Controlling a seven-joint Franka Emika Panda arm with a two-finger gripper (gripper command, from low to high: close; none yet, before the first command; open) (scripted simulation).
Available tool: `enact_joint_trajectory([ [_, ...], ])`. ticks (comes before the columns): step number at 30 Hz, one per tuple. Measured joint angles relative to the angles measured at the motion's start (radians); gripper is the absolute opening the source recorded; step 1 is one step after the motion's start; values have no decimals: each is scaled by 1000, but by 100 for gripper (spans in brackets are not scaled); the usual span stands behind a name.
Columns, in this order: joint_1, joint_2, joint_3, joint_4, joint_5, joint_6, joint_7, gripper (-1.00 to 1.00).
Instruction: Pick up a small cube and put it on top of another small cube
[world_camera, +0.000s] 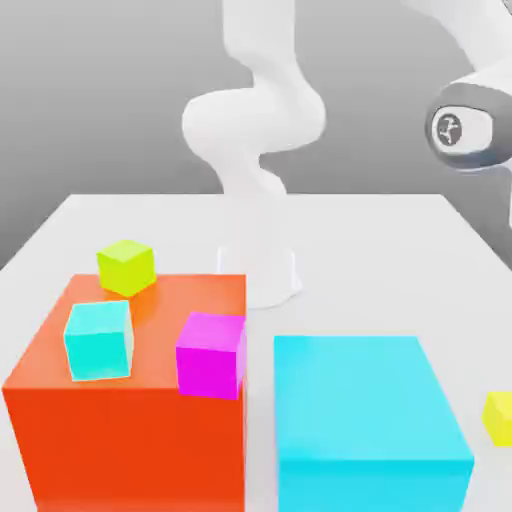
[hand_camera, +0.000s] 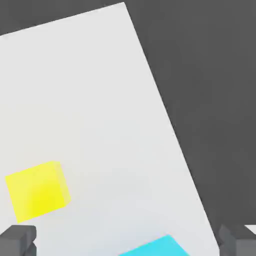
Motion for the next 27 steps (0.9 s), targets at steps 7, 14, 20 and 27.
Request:
enact_joint_trajectory([
  [7, 85, 257, -20, 17, -121, 137, -12, 0],
  [14, 99, 308, -36, 28, -137, 176, -1, -100],
  [20, 57, 144, 4, -2, -78, 43, -51, -100],
  [27, -161, -88, -132, 78, -15, -252, -233, -100],
])
